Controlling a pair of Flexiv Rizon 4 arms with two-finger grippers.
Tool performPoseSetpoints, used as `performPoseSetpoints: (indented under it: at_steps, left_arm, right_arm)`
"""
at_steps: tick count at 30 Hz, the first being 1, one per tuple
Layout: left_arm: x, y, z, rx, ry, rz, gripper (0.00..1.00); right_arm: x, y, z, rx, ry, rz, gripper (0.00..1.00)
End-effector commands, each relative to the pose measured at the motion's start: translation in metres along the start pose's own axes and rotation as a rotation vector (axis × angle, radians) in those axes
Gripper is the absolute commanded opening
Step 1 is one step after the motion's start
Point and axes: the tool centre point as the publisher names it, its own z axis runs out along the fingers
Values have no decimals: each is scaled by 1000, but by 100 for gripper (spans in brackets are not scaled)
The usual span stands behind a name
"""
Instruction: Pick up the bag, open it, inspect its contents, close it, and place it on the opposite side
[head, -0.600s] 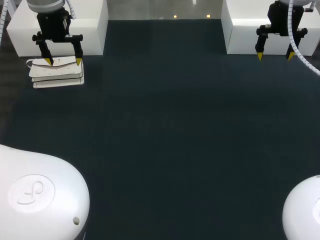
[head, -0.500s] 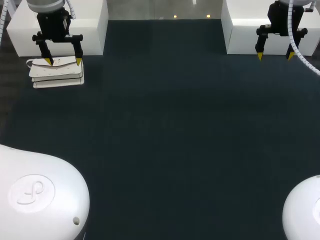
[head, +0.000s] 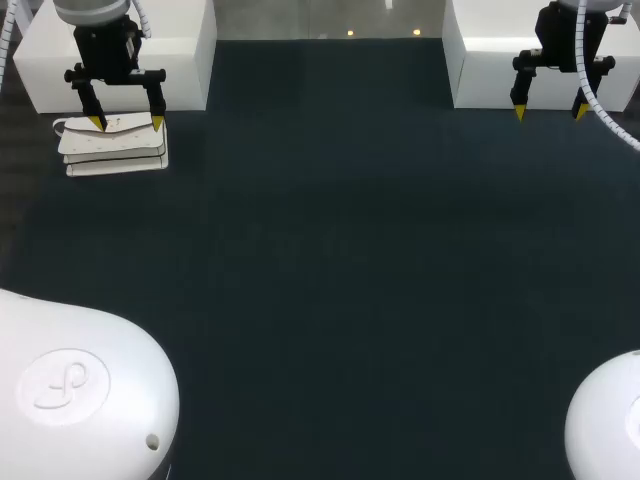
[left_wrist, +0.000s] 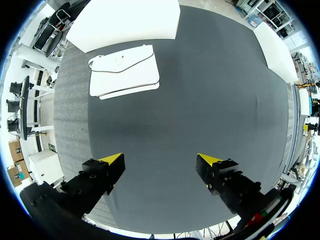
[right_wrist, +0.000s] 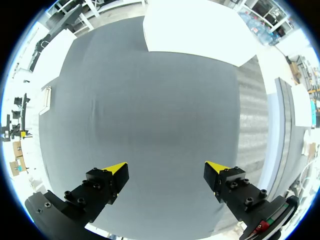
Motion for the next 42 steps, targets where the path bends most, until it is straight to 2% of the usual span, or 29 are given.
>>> performPoseSetpoints:
  at_steps: [1,7,15,20,24,31,33,42]
  left_arm:
    - [-9,-6,5,4,45,2,100]
    - [-43,-16,17,11,169,-12,100]
    - [-90,-34,33,21,331,-29,100]
    - [-115,-42,41,22,420,-53,100]
    - [-130,-45,48,23,481,-82,100]
    - [-144,-53,61,10,528,-107,100]
    - [-144,-54,63,5,535,-105,100]
    - [-146,-58,65,4,544,-102,100]
  right_arm:
    - [11,5,6,-39,-12,-123,100]
    - [34,10,17,-169,71,-450,100]
    - [65,13,37,-332,97,-839,100]
    - [79,13,51,-392,144,-1035,100]
    - [88,16,59,-437,193,-1112,100]
    - [104,21,69,-505,266,-1228,100]
    - [110,20,71,-484,281,-1274,100]
    - [110,20,71,-484,281,-1274,100]
